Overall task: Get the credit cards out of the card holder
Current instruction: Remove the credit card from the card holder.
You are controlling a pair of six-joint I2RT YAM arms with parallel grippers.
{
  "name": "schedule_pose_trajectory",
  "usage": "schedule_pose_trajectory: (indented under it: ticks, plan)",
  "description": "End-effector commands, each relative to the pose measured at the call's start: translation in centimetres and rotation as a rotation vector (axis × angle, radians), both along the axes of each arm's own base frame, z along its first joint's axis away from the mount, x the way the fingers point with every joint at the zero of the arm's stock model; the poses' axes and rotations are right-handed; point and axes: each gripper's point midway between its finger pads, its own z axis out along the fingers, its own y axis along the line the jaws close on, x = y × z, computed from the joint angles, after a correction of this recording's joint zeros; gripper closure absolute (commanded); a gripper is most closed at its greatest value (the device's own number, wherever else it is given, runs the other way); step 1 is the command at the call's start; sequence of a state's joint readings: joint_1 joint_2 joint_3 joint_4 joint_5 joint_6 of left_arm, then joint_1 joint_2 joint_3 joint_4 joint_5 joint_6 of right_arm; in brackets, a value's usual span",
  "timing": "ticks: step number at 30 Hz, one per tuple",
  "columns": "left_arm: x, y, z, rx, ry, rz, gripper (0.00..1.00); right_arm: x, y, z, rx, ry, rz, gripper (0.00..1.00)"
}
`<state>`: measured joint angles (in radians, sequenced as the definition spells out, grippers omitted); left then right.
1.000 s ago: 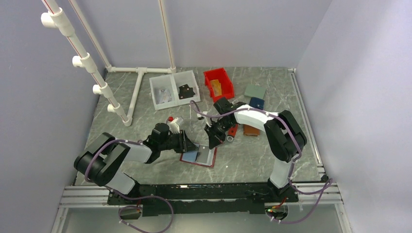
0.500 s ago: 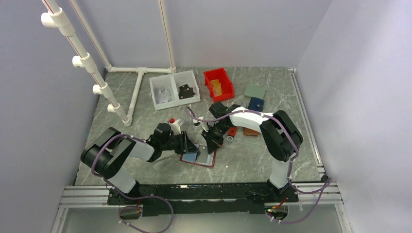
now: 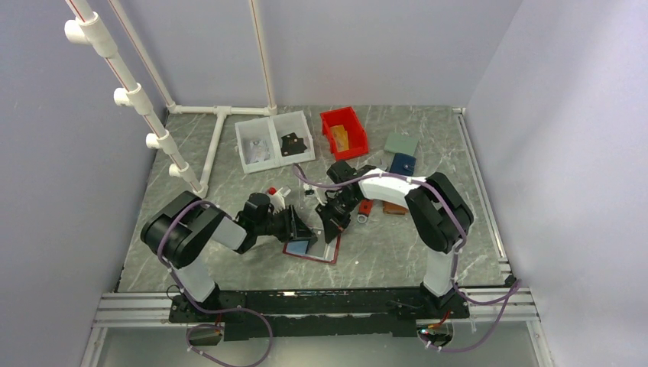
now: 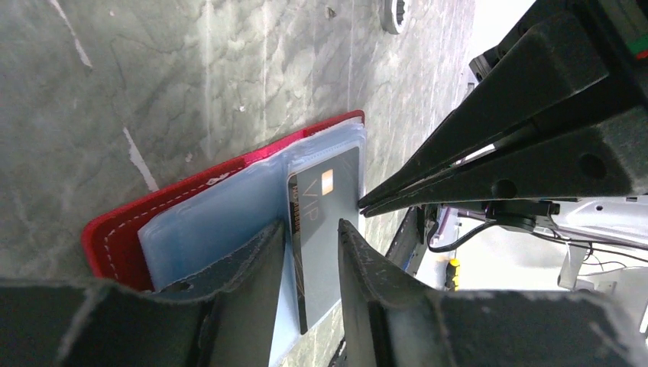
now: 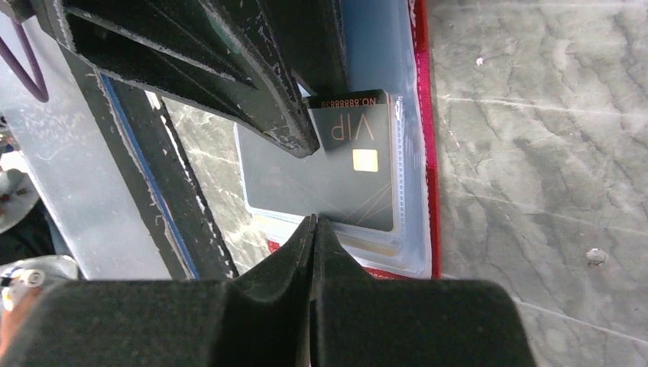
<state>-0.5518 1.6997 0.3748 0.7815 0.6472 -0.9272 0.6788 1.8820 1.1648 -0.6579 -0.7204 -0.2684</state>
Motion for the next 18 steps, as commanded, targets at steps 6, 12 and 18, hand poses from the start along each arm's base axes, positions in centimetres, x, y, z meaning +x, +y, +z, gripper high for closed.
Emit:
schedule_pose_trajectory:
  ticks: [6, 12, 18]
  plan:
    - [0.2, 0.2, -0.5, -0.073, 0.049, 0.045, 1.00, 2.5, 0.3, -3.6, -0.078, -0.091, -0.033, 1.00]
    - [0.1, 1.5, 0.0, -0.155, 0.034, 0.056, 1.00, 3.0, -0.5, -4.6, -0.134, -0.097, -0.043, 1.00]
    - [0.1, 1.7, 1.0, -0.153, -0.008, 0.036, 1.00, 3.3, -1.0, -5.0, -0.163, -0.110, -0.047, 0.99]
